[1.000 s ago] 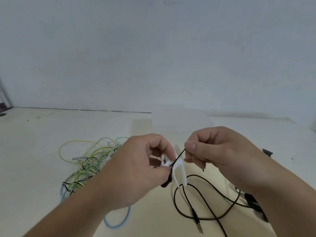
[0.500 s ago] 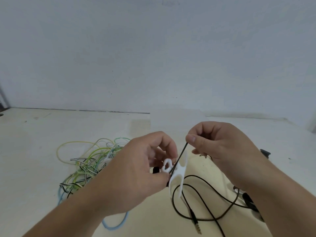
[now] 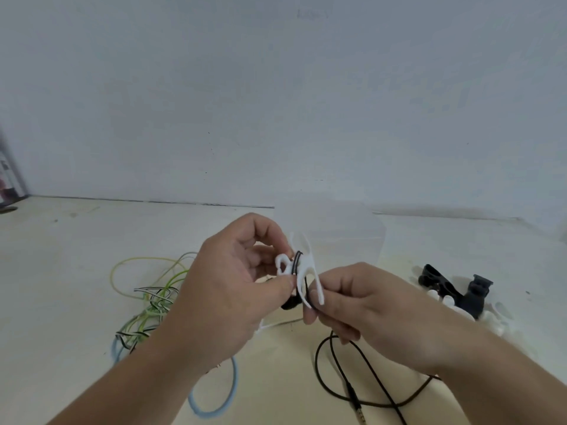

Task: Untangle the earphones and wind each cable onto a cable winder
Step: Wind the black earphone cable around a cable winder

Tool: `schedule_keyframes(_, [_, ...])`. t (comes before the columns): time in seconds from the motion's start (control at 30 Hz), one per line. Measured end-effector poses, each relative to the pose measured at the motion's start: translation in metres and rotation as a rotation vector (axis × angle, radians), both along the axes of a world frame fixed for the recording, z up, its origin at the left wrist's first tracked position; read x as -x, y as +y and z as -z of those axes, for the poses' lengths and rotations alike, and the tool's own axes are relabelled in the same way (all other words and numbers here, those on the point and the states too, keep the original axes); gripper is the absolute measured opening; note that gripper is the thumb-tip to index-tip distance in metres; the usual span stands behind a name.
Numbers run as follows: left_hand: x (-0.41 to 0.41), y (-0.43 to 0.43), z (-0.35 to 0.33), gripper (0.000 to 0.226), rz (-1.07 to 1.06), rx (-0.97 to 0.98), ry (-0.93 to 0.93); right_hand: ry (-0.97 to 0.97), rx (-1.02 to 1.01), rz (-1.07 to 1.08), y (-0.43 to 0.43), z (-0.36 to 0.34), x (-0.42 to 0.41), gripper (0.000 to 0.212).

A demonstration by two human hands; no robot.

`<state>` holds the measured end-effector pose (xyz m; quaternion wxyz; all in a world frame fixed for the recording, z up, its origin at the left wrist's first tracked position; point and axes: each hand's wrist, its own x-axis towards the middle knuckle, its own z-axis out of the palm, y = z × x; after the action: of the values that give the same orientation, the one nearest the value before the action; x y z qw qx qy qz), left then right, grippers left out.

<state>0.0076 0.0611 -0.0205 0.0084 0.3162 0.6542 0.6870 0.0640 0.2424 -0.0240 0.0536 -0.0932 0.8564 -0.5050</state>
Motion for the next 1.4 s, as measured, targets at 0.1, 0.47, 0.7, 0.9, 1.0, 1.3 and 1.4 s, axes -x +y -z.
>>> schedule_keyframes(0.1, [0.002,0.0,0.003,0.027,-0.148,0.046,0.049,0.008,-0.005,-0.042,0.003,-0.001,-0.001,0.031])
schedule_keyframes(0.47, [-0.004,0.002,0.005,0.036,-0.285,0.461,0.481,0.149,0.098,0.04,0.01,-0.017,-0.008,0.023])
schedule_keyframes(0.7, [-0.01,0.0,0.001,0.042,-0.017,0.43,0.369,0.364,0.002,0.31,0.01,-0.017,-0.006,0.021])
schedule_keyframes(0.9, [-0.009,-0.003,-0.002,0.045,0.115,0.377,0.219,0.367,0.001,0.38,0.009,-0.013,-0.001,0.021])
schedule_keyframes(1.0, [-0.012,-0.001,-0.001,0.045,0.135,0.4,0.207,0.387,-0.005,0.335,0.006,-0.013,-0.002,0.019])
schedule_keyframes(1.3, [-0.009,-0.001,-0.003,0.033,0.134,0.161,0.089,0.157,-0.109,0.286,0.008,-0.007,0.001,0.033])
schedule_keyframes(1.4, [-0.005,-0.001,-0.004,0.036,0.036,0.087,0.085,0.081,-0.158,0.113,0.005,0.0,0.003,0.043])
